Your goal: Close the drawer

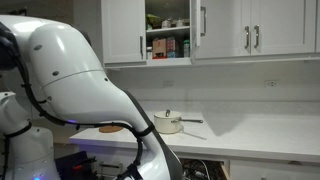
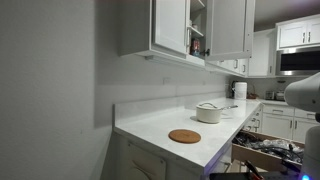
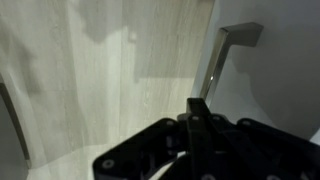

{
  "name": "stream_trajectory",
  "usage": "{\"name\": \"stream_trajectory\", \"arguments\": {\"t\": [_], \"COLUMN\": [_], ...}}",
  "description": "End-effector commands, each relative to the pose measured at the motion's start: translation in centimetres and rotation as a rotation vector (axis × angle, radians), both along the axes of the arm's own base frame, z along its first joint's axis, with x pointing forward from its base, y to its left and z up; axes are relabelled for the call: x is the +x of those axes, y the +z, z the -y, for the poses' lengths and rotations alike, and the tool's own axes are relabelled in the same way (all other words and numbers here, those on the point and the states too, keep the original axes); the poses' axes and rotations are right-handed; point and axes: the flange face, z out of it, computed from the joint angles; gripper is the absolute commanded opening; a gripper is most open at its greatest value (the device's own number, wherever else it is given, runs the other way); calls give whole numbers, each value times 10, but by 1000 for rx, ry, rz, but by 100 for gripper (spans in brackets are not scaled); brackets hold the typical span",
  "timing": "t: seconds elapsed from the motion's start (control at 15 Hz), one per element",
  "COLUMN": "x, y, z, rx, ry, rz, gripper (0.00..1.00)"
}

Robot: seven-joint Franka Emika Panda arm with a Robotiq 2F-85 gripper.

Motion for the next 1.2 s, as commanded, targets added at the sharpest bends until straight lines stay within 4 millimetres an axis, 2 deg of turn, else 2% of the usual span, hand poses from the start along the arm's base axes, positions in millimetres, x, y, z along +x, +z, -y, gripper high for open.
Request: {"name": "stream_trajectory", "arguments": {"t": [0.0, 0.4, 0.67, 1.13], "x": [5, 10, 24, 22], "y": [-7, 3, 7, 6], "z": [-11, -16, -24, -31], "rx": [33, 118, 198, 273], "ry": [-26, -81, -101, -119], "rz": [41, 94, 116, 105], "gripper": [0, 0, 0, 0]}}
